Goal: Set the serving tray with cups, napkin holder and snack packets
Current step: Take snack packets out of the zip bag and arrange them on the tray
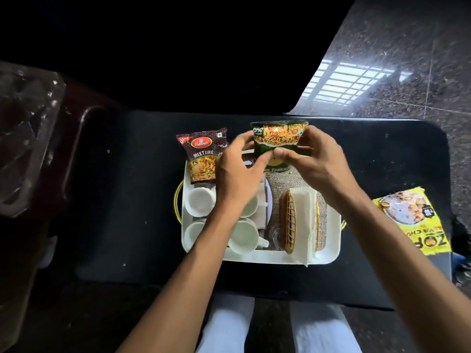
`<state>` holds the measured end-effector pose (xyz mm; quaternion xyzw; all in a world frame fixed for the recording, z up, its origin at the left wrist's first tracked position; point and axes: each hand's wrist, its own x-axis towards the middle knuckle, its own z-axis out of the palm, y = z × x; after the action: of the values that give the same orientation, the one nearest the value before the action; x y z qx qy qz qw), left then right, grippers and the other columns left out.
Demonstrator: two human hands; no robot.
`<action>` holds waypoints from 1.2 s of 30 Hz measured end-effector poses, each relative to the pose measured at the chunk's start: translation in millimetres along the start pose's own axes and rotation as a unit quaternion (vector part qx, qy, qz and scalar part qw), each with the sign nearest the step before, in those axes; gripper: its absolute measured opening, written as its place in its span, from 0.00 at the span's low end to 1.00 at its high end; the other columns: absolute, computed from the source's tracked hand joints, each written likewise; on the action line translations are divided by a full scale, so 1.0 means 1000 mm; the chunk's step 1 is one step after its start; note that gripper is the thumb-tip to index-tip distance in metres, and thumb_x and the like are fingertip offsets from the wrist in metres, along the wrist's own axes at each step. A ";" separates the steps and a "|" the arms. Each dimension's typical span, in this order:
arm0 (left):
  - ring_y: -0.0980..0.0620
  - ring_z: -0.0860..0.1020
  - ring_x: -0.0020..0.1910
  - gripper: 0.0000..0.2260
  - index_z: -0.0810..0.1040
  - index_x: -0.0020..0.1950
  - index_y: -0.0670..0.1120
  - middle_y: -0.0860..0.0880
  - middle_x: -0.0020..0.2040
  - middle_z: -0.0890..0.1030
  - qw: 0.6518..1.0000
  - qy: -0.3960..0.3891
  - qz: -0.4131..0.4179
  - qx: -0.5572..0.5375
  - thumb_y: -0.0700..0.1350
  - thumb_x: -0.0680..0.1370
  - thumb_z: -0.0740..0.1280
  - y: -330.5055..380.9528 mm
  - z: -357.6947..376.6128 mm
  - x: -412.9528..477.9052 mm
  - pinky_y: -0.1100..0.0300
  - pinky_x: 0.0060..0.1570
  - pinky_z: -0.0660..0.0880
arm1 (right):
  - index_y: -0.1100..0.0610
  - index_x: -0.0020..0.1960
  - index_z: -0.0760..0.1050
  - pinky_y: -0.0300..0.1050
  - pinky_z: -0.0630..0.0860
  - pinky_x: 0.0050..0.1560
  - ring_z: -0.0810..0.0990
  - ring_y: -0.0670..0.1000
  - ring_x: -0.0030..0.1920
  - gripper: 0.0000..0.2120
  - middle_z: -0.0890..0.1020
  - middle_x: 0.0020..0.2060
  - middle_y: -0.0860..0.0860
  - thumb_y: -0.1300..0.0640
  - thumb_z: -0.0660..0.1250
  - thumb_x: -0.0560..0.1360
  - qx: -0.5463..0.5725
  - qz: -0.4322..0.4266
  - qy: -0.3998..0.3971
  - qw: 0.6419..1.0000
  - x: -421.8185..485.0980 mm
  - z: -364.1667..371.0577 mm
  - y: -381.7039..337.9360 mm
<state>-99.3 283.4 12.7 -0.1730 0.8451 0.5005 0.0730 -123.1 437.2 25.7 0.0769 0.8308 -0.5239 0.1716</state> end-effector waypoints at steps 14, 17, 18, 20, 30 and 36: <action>0.55 0.80 0.53 0.17 0.78 0.68 0.42 0.47 0.59 0.84 0.991 -0.006 -0.132 -0.028 0.41 0.80 0.69 -0.052 0.006 0.029 0.57 0.58 0.79 | 0.55 0.59 0.77 0.50 0.82 0.54 0.84 0.48 0.50 0.18 0.85 0.53 0.49 0.48 0.74 0.73 -0.076 0.082 -0.020 0.994 0.047 0.060 0.029; 0.56 0.79 0.56 0.18 0.77 0.70 0.43 0.45 0.64 0.83 0.990 -0.015 -0.137 -0.031 0.41 0.80 0.68 -0.051 0.004 0.029 0.63 0.56 0.76 | 0.55 0.61 0.77 0.51 0.81 0.56 0.83 0.48 0.52 0.20 0.84 0.54 0.50 0.48 0.75 0.73 -0.073 0.083 -0.015 0.994 0.046 0.059 0.028; 0.57 0.79 0.57 0.18 0.77 0.70 0.43 0.45 0.65 0.83 0.990 -0.015 -0.137 -0.034 0.41 0.81 0.68 -0.050 0.003 0.027 0.68 0.54 0.75 | 0.56 0.63 0.76 0.48 0.81 0.55 0.82 0.48 0.52 0.22 0.84 0.56 0.52 0.48 0.75 0.72 -0.075 0.083 -0.010 0.994 0.044 0.056 0.029; 0.57 0.80 0.59 0.18 0.76 0.71 0.42 0.46 0.66 0.82 0.989 -0.010 -0.139 -0.048 0.41 0.81 0.68 -0.046 -0.001 0.024 0.74 0.51 0.72 | 0.58 0.67 0.73 0.40 0.80 0.50 0.81 0.48 0.51 0.27 0.82 0.61 0.53 0.47 0.74 0.72 -0.077 0.087 -0.002 0.993 0.040 0.049 0.030; 0.59 0.83 0.56 0.14 0.80 0.67 0.43 0.48 0.58 0.85 0.975 -0.052 -0.133 -0.172 0.41 0.81 0.69 0.020 0.028 -0.024 0.70 0.55 0.78 | 0.56 0.61 0.79 0.23 0.74 0.46 0.82 0.38 0.50 0.17 0.84 0.52 0.48 0.53 0.74 0.74 -0.030 0.083 0.145 0.985 -0.032 -0.045 0.057; 0.66 0.83 0.51 0.12 0.82 0.64 0.46 0.52 0.55 0.86 0.976 -0.137 -0.086 -0.145 0.44 0.81 0.68 0.058 0.110 -0.069 0.77 0.51 0.75 | 0.55 0.61 0.78 0.28 0.76 0.49 0.83 0.40 0.52 0.16 0.84 0.52 0.47 0.56 0.74 0.74 0.002 0.139 0.194 0.971 -0.085 -0.107 0.108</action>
<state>-61.7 420.2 26.8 -0.1836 0.7273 0.6286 0.2053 -32.4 585.2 7.3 0.2919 0.8282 -0.4718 0.0786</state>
